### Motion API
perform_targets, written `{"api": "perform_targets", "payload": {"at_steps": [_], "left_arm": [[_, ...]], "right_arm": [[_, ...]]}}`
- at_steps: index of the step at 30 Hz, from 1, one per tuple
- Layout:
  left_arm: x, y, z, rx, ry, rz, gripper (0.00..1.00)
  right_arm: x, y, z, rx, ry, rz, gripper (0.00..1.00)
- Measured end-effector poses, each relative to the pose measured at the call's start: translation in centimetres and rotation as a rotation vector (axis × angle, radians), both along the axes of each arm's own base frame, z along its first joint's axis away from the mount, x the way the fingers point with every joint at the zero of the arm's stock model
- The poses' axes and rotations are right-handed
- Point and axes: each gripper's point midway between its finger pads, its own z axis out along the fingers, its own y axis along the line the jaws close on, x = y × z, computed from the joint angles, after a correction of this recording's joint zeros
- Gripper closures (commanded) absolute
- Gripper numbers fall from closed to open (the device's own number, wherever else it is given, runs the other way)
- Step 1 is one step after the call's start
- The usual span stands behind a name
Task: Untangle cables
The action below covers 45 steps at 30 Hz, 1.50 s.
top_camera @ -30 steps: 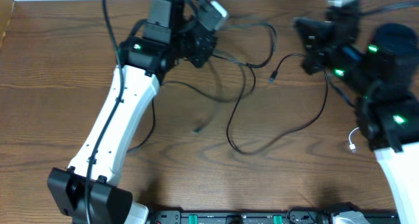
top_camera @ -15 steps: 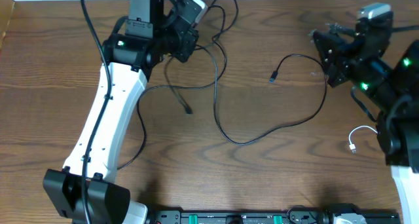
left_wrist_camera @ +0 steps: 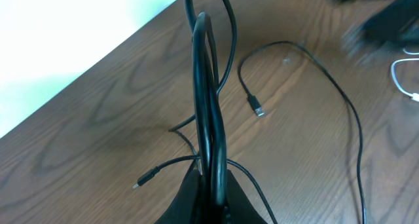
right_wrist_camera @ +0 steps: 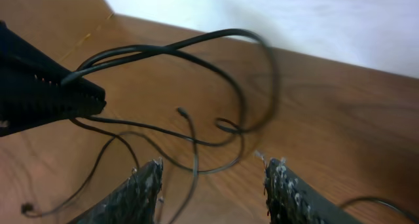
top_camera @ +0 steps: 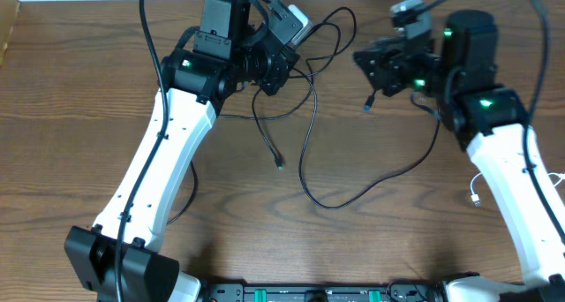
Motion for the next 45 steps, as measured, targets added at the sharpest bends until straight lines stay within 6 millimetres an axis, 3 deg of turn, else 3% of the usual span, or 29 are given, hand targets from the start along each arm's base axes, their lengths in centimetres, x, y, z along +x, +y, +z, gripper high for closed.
{"api": "perform_targets", "payload": {"at_steps": [9, 19, 29, 34, 40, 45], "left_arm": [[-0.9, -1.2, 0.5, -0.056, 0.019, -0.064, 0.93], [-2.2, -2.9, 0.6, -0.076, 0.03, -0.123, 0.93], [-3.1, -4.3, 0.7, -0.078, 0.033, -0.161, 0.93], [-3.3, -4.2, 1.1, -0.081, 0.024, -0.161, 0.93], [-4.1, -3.8, 3.1, -0.096, -0.022, -0.164, 0.93], [-4.5, -3.7, 3.9, -0.102, -0.04, -0.164, 0.93]], "right_arm": [[0.7, 3.3, -2.4, -0.002, 0.02, 0.07, 0.48], [1.9, 3.3, -1.3, 0.005, -0.05, 0.05, 0.43], [2.5, 2.5, -1.9, -0.024, -0.041, -0.002, 0.39], [3.1, 2.5, -3.4, -0.039, -0.012, -0.013, 0.38], [3.9, 2.6, -5.9, -0.051, 0.041, -0.02, 0.38], [4.5, 2.9, -6.4, -0.037, 0.043, -0.017, 0.37]]}}
